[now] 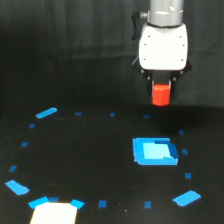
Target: Pick up the red object from the table
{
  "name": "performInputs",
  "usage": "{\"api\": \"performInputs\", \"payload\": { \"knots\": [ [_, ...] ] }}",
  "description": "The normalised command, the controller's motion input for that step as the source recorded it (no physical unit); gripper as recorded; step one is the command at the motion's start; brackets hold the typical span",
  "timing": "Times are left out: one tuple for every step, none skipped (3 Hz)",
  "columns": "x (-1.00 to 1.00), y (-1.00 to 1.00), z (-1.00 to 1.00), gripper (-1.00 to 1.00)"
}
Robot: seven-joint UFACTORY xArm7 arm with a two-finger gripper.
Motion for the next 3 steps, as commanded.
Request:
{"api": "performInputs", "payload": {
  "knots": [
    [0.39, 0.36, 1.0, -0.72],
    [0.63, 0.34, 1.0, -1.0],
    [0.1, 0.16, -0.02, -1.0]
  ]
}}
